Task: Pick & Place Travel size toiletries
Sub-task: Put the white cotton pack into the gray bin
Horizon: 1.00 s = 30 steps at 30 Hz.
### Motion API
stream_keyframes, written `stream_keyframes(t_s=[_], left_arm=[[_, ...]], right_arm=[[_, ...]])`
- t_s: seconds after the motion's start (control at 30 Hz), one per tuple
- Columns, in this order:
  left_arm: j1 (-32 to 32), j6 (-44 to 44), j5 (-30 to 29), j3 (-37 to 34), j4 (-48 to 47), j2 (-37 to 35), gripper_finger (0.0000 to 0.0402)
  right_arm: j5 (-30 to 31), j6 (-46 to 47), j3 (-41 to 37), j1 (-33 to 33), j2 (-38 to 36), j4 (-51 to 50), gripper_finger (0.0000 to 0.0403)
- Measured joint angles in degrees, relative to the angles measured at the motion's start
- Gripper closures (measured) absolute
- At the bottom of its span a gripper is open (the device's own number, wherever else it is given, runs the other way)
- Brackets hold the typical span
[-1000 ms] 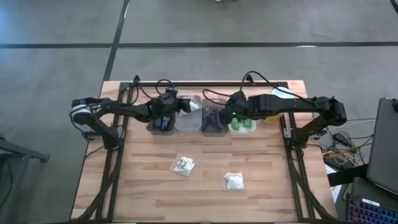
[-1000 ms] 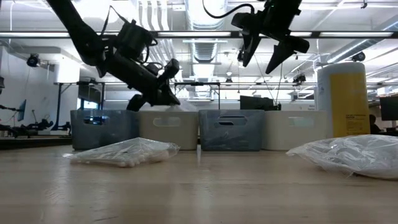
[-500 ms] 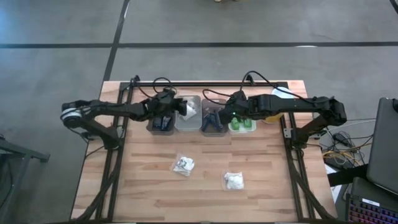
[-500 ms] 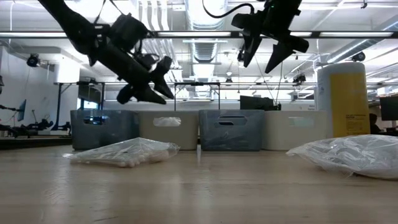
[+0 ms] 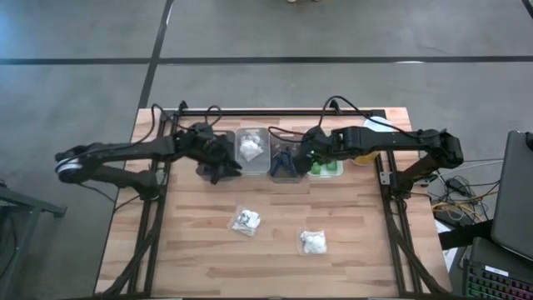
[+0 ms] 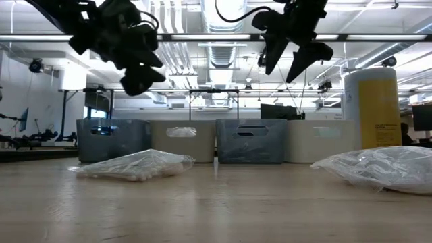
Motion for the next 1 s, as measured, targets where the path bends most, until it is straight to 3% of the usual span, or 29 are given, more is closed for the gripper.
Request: stream_keyframes(t_s=[0.17, 0.37, 0.6, 0.83, 1.0], left_arm=[[-1.59, -2.19, 1.25, -0.07, -4.92, -1.05, 0.0239], [-5.92, -3.06, 5.48, -0.15, -6.09, -1.07, 0.0239], [-11.65, -1.12, 5.87, -0.17, -9.67, -1.09, 0.0239], [-13.15, 2.98, 7.49, -0.2, -15.97, -1.45, 0.0239], [-13.51, 4.67, 7.54, -0.24, -19.12, -1.84, 0.0239]], right_arm=[[-4.74, 0.04, -0.25, 1.05, 0.06, 1.4, 0.0121], [-6.4, 4.1, -0.49, 4.45, 0.08, 1.9, 0.0115], [-11.06, 8.08, -1.79, 9.76, 1.08, 12.34, 0.0096], [-19.72, 10.44, -1.69, 12.69, 10.35, 25.62, 0.009], [-20.85, 12.13, 1.99, 14.85, 18.34, 30.44, 0.0103]])
